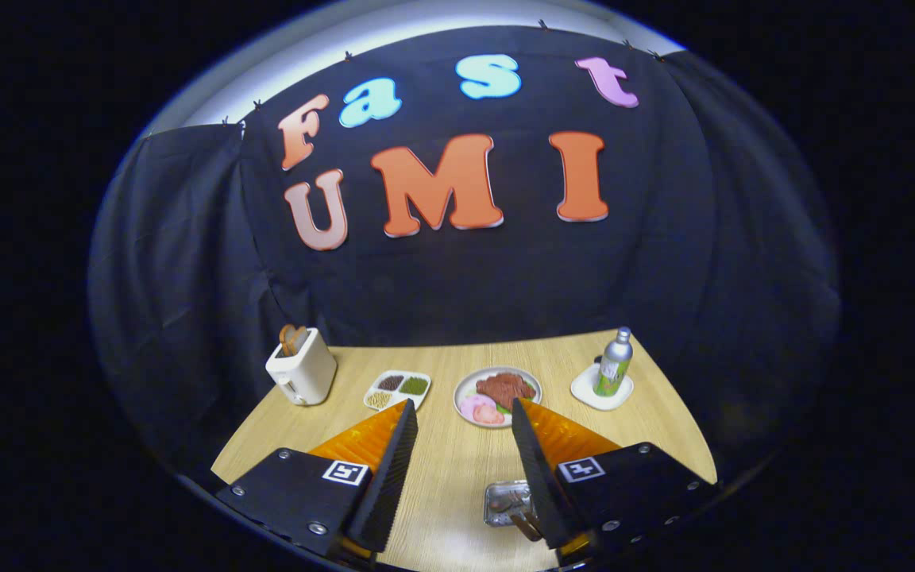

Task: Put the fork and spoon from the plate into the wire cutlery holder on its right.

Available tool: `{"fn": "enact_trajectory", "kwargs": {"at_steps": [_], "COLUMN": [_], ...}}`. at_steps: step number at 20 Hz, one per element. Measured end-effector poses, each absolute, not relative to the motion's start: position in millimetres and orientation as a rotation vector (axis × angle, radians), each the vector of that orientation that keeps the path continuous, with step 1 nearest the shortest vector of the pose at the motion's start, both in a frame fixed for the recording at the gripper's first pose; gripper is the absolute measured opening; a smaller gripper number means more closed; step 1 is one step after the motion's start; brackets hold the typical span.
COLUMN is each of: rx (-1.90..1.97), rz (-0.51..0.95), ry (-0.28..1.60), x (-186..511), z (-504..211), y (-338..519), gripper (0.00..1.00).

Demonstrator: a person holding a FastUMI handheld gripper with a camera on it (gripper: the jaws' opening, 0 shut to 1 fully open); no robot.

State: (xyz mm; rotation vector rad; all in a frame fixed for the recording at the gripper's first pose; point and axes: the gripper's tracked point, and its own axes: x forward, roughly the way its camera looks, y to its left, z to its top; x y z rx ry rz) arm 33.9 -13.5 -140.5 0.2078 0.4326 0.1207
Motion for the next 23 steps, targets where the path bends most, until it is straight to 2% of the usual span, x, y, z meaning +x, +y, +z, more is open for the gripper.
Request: {"fn": "enact_trajectory", "kwargs": {"at_steps": [1,2,4,13,19,23], "rx": [0.203,0.203,0.209,0.177,0.152,0.154], "rz": [0.123,0.127,0.143,0.100,0.098,0.075], "ry": [0.385,0.340,0.262,0.031,-0.046,-0.046], "x": [37.1,39.7,41.8,56.2,57.4,60.1], "z": [-124.9,-110.6,-85.3,-7.6,19.4,13.1], "y": [-9.6,-5.6,4.6,8.3,15.7,16.4], "gripper": [0.77,0.88,0.97,0.97,0.97,0.97]}}
